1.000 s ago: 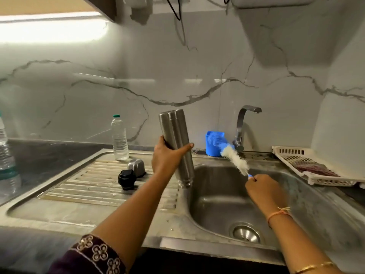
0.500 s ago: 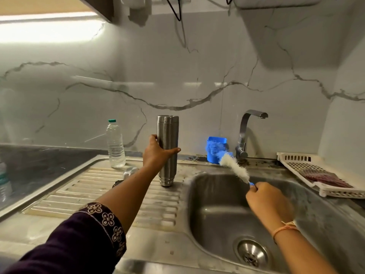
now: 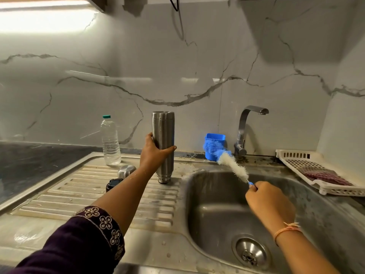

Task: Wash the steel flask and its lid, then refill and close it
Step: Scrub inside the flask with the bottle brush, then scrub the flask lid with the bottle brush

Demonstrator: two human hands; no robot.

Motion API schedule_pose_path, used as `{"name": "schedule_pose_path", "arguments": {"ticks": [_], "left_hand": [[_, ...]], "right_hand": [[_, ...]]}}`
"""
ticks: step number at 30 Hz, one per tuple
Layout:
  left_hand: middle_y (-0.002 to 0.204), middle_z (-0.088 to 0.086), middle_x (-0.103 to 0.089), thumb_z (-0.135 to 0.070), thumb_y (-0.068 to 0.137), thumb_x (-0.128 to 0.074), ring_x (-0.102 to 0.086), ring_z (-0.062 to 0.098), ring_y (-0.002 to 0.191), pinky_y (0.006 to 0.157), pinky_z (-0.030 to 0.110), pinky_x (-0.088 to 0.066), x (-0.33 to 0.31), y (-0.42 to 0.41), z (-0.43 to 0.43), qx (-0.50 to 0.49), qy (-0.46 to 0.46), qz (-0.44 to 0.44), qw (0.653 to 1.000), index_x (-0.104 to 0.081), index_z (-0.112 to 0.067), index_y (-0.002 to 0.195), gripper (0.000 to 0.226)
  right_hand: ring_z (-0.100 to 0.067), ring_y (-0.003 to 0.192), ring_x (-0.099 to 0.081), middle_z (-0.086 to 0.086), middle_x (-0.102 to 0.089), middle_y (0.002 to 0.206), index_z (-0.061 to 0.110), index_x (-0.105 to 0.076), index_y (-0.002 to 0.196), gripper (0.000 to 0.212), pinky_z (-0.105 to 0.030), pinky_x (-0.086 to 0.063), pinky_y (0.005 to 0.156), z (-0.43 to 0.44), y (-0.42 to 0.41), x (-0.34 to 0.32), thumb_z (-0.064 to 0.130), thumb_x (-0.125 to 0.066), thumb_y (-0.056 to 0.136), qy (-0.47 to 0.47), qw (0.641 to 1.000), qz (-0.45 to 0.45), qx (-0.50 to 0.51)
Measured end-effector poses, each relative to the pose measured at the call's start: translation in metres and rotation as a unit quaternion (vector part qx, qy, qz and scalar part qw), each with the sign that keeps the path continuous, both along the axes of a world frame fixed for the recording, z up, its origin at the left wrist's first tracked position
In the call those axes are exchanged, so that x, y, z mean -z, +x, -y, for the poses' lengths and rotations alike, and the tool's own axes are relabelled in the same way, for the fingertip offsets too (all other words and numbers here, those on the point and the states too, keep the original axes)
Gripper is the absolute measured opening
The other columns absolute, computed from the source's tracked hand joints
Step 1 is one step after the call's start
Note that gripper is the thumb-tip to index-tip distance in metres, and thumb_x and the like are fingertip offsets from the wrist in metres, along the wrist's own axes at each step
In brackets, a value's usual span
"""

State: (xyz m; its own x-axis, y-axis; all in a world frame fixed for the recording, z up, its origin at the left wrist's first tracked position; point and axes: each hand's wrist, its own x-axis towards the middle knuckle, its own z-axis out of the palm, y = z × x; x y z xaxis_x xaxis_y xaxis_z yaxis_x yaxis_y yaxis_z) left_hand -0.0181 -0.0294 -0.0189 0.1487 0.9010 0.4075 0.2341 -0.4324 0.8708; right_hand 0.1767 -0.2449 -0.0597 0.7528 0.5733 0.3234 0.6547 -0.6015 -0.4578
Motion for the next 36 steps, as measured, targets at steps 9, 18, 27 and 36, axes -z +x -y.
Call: {"name": "schedule_pose_path", "arguments": {"ticks": [9, 18, 27, 36], "left_hand": [[0.137, 0.008, -0.045, -0.019, 0.072, -0.081, -0.048, 0.027, 0.124, 0.102, 0.048, -0.042, 0.009, 0.004, 0.005, 0.015, -0.001, 0.026, 1.0, -0.016, -0.022, 0.145, 0.098], [0.152, 0.012, -0.024, -0.022, 0.067, -0.084, -0.033, 0.032, 0.137, 0.11, 0.055, -0.029, 0.014, 0.005, 0.005, -0.001, -0.008, 0.03, 1.0, 0.004, -0.028, 0.149, 0.121], [0.158, 0.009, 0.003, -0.025, 0.072, -0.081, -0.011, 0.029, 0.145, 0.115, 0.045, -0.017, 0.028, -0.003, 0.04, -0.044, 0.019, -0.026, 0.999, 0.008, -0.024, 0.15, 0.119], [0.143, 0.007, -0.038, -0.019, 0.079, -0.075, -0.039, 0.024, 0.13, 0.108, 0.039, -0.037, 0.031, -0.083, 0.078, -0.11, 0.074, -0.132, 0.982, -0.041, -0.018, 0.138, 0.068]], "right_hand": [[-0.016, 0.062, -0.054, 0.0, -0.055, 0.067, 0.018, -0.058, 0.084, 0.028, -0.027, -0.043, 0.057, 0.001, -0.003, -0.002, 0.032, -0.038, 0.097, 0.001, 1.0, -0.001, 0.0], [-0.016, 0.063, -0.055, 0.0, -0.056, 0.069, 0.019, -0.059, 0.086, 0.028, -0.026, -0.042, 0.058, 0.002, -0.004, -0.004, 0.033, -0.037, 0.098, -0.009, 1.0, 0.001, 0.01], [-0.015, 0.06, -0.05, 0.0, -0.054, 0.069, 0.018, -0.06, 0.09, 0.028, -0.023, -0.034, 0.053, 0.005, -0.007, -0.007, 0.031, -0.037, 0.098, -0.025, 1.0, 0.01, 0.007], [-0.025, 0.067, -0.058, -0.006, -0.059, 0.07, 0.017, -0.062, 0.082, 0.028, -0.036, -0.051, 0.068, 0.011, -0.003, -0.003, 0.033, -0.042, 0.093, -0.012, 1.0, -0.012, -0.001]]}}
